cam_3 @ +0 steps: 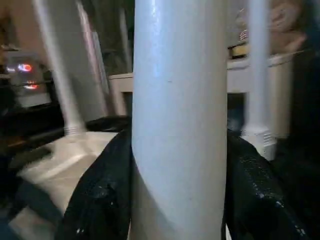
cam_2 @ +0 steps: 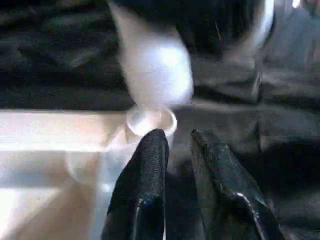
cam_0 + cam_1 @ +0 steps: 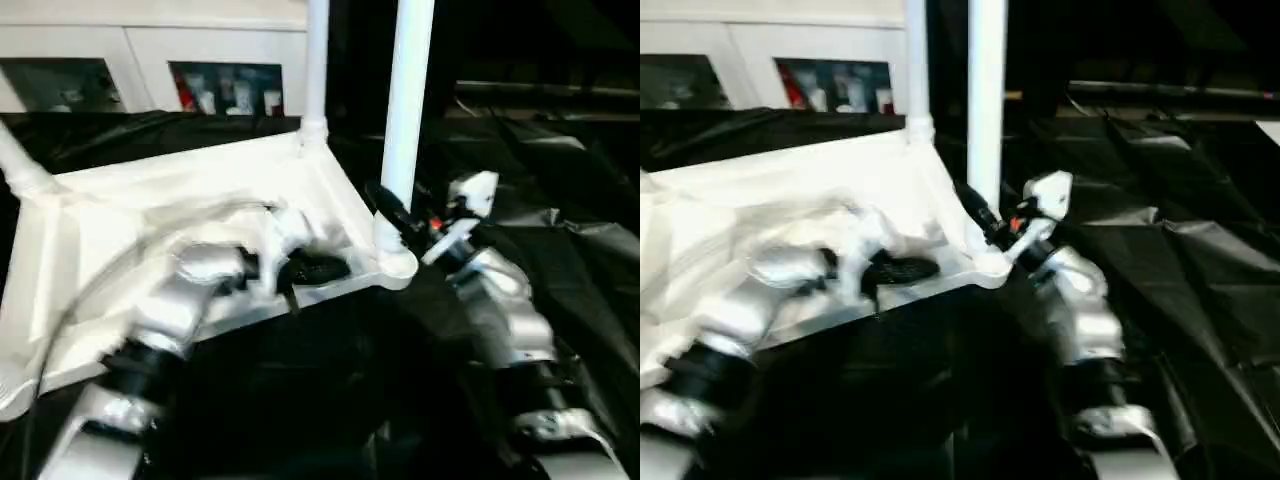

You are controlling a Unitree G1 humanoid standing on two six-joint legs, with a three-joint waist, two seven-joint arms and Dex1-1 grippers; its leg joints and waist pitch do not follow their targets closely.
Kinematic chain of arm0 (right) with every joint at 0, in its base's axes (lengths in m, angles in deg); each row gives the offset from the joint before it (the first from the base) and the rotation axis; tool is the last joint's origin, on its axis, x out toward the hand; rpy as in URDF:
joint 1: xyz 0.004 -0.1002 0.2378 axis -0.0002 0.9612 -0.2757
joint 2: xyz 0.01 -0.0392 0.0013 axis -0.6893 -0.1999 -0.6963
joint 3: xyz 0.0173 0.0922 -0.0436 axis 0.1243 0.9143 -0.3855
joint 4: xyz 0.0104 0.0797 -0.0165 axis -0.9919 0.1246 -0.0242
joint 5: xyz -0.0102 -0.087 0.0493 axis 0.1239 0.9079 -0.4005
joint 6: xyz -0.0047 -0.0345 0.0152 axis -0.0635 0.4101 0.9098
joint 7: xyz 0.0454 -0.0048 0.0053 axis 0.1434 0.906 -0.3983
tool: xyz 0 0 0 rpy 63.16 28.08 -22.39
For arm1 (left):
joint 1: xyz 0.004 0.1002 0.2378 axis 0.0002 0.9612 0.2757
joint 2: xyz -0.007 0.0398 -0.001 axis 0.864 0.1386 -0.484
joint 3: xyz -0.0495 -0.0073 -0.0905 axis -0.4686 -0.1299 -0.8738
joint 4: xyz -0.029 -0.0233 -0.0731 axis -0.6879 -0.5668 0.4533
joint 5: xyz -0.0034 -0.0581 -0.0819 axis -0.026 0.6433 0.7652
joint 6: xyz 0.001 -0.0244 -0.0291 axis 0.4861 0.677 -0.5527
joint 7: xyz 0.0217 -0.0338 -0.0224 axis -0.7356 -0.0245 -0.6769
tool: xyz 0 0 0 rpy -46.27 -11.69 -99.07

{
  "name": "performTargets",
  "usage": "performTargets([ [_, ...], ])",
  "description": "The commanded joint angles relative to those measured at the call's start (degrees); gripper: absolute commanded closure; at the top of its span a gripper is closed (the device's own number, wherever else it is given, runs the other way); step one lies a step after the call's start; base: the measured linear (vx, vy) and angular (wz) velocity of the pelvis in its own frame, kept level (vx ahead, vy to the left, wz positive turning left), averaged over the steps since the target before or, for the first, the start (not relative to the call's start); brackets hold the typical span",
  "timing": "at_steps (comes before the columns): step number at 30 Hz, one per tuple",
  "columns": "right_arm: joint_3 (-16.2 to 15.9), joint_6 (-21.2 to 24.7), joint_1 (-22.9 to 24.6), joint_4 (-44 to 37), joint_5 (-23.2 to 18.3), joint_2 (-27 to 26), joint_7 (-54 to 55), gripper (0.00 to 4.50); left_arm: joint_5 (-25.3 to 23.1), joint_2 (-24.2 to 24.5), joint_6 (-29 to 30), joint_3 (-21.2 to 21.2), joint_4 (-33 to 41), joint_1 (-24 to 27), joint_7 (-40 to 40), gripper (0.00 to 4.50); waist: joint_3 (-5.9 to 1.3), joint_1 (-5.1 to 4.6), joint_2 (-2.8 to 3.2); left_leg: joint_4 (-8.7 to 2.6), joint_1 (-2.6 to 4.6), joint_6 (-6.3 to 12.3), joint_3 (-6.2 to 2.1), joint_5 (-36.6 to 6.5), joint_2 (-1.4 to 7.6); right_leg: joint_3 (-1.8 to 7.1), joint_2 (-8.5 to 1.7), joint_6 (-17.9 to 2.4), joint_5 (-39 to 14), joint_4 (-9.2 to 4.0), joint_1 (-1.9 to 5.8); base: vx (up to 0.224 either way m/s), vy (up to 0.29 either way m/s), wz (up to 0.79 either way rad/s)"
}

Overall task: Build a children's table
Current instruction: Insert table leg to table base

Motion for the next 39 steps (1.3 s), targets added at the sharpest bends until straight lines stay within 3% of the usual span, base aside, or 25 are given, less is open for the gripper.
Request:
performTargets([
  [1,-0.3,3.1,1.2,-3.4,-2.4,0.9,-1.7,2.62,3.3,-1.6,2.0,-3.1,-0.9,-3.1,-1.0,3.18,-3.33,0.30,-0.06,-3.74,1.15,6.01,-0.60,-4.2,3.44,2.92,-4.77,-16.6,-0.6,-3.33,3.55,0.000,0.000,0.00],
  [2,-0.6,6.2,2.9,-6.6,-4.2,1.9,-3.2,2.62,6.7,-4.6,4.2,-8.0,-3.9,-7.7,-5.6,3.09,-3.27,0.56,0.02,-3.56,1.33,5.44,-0.21,-4.1,3.11,3.00,-4.28,-16.5,0.1,-3.46,3.53,0.000,0.000,0.00],
  [3,-0.7,7.5,3.5,-7.8,-4.9,2.3,-3.7,2.62,8.2,-5.7,5.1,-9.8,-5.1,-9.5,-7.7,3.00,-3.46,1.27,0.04,-3.48,1.88,5.10,-0.12,-4.5,3.34,2.96,-4.39,-17.2,1.6,-3.41,3.24,0.000,0.000,0.00],
  [4,-0.9,8.2,4.0,-8.6,-5.1,2.6,-4.1,2.62,10.0,-6.9,6.1,-11.4,-6.3,-11.4,-9.1,2.91,-3.54,1.26,0.06,-3.47,1.44,5.05,-0.24,-3.9,3.32,2.92,-4.50,-17.4,2.5,-3.07,3.60,0.000,0.000,0.00],
  [5,-0.9,9.0,4.3,-9.3,-5.2,2.8,-4.3,2.62,11.5,-7.3,6.6,-12.1,-6.9,-12.4,-9.6,2.83,-3.52,1.27,-0.43,-3.47,0.71,5.18,-0.32,-2.8,3.23,2.86,-4.63,-17.1,3.5,-2.87,4.08,0.000,0.000,0.00],
  [9,-1.5,10.7,5.3,-11.5,-4.6,3.2,-4.2,2.62,14.7,-11.0,8.1,-13.7,-9.7,-16.3,-11.9,2.60,-3.85,1.49,-0.32,-2.85,0.60,6.42,-0.18,0.6,2.72,2.94,-4.54,-16.3,7.4,-2.59,4.25,0.000,0.000,0.00],
  [13,-1.6,11.2,5.6,-12.1,-3.6,3.0,-2.9,2.62,17.4,-13.6,11.5,-14.3,-9.2,-17.4,-10.5,2.34,-4.13,1.66,-0.40,-2.58,0.32,7.87,-0.37,2.3,2.75,2.70,-4.71,-17.0,10.2,-2.29,4.52,0.000,0.000,0.00],
  [14,-1.5,11.5,5.6,-12.3,-3.7,3.0,-2.8,2.62,18.4,-14.0,12.6,-14.8,-9.1,-17.6,-10.4,2.23,-4.09,1.64,-0.40,-2.59,0.34,7.91,-0.36,2.3,2.78,2.68,-4.71,-17.1,10.0,-2.31,4.49,0.000,0.000,0.00],
  [15,-1.3,12.0,5.7,-12.7,-3.7,3.0,-2.4,2.62,20.8,-14.7,15.6,-15.5,-8.6,-17.8,-10.0,2.10,-4.10,1.52,0.05,-2.51,0.54,7.68,-0.24,2.1,2.83,2.68,-4.61,-17.5,10.0,-2.27,4.36,0.000,0.000,0.00],
  [16,-1.2,12.6,5.7,-13.2,-4.1,2.9,-2.2,2.62,21.7,-14.7,16.8,-15.4,-8.2,-17.7,-9.5,2.01,-4.04,1.67,-0.05,-2.55,0.49,7.68,-0.38,2.0,2.84,2.61,-4.65,-17.6,9.7,-2.32,4.40,0.000,0.000,0.00],
  [17,-1.0,13.2,5.8,-13.9,-4.3,2.8,-1.7,2.62,23.5,-14.7,18.6,-15.0,-7.5,-17.2,-8.4,1.95,-4.01,1.74,0.43,-2.55,0.54,7.63,-0.41,1.4,2.82,2.60,-4.65,-17.8,8.7,-2.38,4.37,0.000,0.000,0.00],
  [19,-0.9,13.7,5.9,-14.7,-4.4,3.0,-1.5,2.62,24.7,-14.5,19.8,-14.8,-7.1,-16.8,-7.6,1.73,-4.01,1.68,0.08,-2.58,0.46,7.36,-0.44,1.0,2.87,2.58,-4.52,-17.7,8.0,-2.40,4.55,0.000,0.000,0.00],
  [21,-1.1,14.3,6.1,-15.5,-4.4,3.2,-1.7,2.62,24.5,-14.4,19.8,-14.1,-6.8,-16.3,-7.0,1.59,-3.93,1.53,0.46,-2.56,0.53,7.29,-0.43,0.5,2.84,2.56,-4.46,-17.3,7.1,-2.63,4.45,0.000,0.000,0.00],
  [25,-1.8,15.3,6.3,-16.4,-4.2,3.6,-2.1,2.62,21.9,-14.3,18.8,-11.7,-6.0,-15.5,-6.2,1.20,-3.99,1.54,0.49,-2.56,0.52,6.64,-0.52,0.3,2.90,2.57,-4.40,-16.9,6.4,-2.62,4.59,0.000,0.000,0.00],
  [28,-3.3,16.1,7.2,-17.5,-2.6,4.1,-2.3,2.62,16.5,-14.7,13.4,-9.1,-8.0,-15.9,-10.5,0.96,-4.04,1.52,0.77,-2.51,0.64,6.54,-0.59,0.0,2.98,2.55,-4.39,-16.4,6.3,-2.74,4.56,0.000,0.000,0.00],
  [31,-3.1,16.4,7.6,-18.1,-2.5,4.0,-1.8,2.62,15.6,-15.2,11.0,-10.6,-10.6,-17.3,-14.4,0.83,-4.13,1.58,0.67,-2.46,0.49,6.19,-0.64,-0.2,2.88,2.55,-4.55,-16.4,6.6,-2.70,4.78,0.000,0.000,0.00],
  [32,-3.1,16.4,7.6,-18.1,-2.5,4.0,-1.8,2.62,15.6,-15.2,11.0,-10.6,-10.6,-17.3,-14.4,1.16,-4.17,1.59,0.64,-2.47,0.47,6.16,-0.68,-0.1,2.91,2.54,-4.52,-16.3,6.7,-2.68,4.81,0.000,0.000,0.00],
  [39,-1.8,17.3,6.4,-17.5,-3.4,4.0,-1.7,2.62,18.0,-14.7,11.8,-14.2,-10.5,-19.0,-16.0,1.76,-4.11,1.71,-0.43,-2.36,0.36,6.48,-0.48,0.4,2.69,2.58,-4.55,-16.4,5.6,-2.57,4.77,0.000,0.000,0.00],
])
